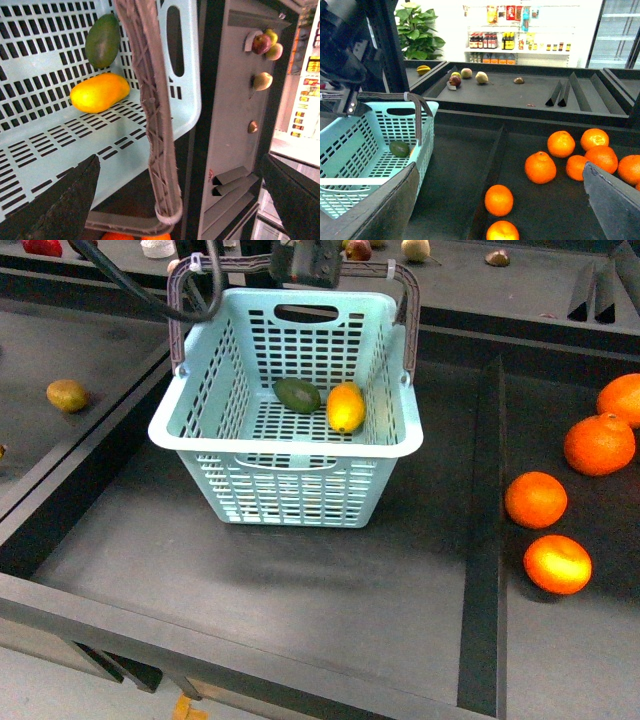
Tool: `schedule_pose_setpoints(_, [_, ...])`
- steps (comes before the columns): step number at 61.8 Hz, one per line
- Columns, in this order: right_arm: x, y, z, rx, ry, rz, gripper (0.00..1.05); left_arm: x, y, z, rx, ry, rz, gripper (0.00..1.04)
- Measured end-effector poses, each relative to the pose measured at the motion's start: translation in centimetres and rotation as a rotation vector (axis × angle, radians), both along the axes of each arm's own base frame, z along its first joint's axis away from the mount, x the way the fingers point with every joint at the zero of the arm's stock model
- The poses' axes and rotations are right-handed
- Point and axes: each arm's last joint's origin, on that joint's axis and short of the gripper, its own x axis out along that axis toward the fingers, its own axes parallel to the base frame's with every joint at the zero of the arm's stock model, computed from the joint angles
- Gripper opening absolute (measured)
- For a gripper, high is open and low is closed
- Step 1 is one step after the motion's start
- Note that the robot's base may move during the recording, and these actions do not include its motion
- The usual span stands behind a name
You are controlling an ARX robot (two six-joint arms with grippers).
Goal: Pick mango and avocado into basket
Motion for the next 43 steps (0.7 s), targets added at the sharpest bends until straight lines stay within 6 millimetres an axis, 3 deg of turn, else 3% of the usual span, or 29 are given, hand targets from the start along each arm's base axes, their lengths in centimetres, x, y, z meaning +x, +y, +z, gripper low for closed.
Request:
schedule_pose_setpoints(5, [0.0, 0.0, 0.0, 0.0, 0.0, 0.0, 0.97, -2.8, 2.2, 2.1, 0.008, -0.009, 0.052, 0.98])
schedule_pose_setpoints(11, [0.0, 0.0, 0.0, 0.0, 0.0, 0.0, 0.97, -5.9, 5.1, 2.4, 0.033, 0.012, 0.104, 0.98])
schedule_pose_setpoints(20, [0.0, 0.0, 0.0, 0.0, 0.0, 0.0, 0.97, -8.5, 9.0, 2.3, 0.077, 0.018, 0.22, 0.98])
schedule_pose_setpoints(35, [0.0, 0.0, 0.0, 0.0, 0.0, 0.0, 0.97, -13.9, 16.6, 6.5, 0.102, -0.096, 0.437, 0.98])
schedule_pose_setpoints(43, [0.0, 0.0, 0.0, 0.0, 0.0, 0.0, 0.97, -15.9, 18.0, 6.5, 0.202, -0.071, 0.487, 0.98])
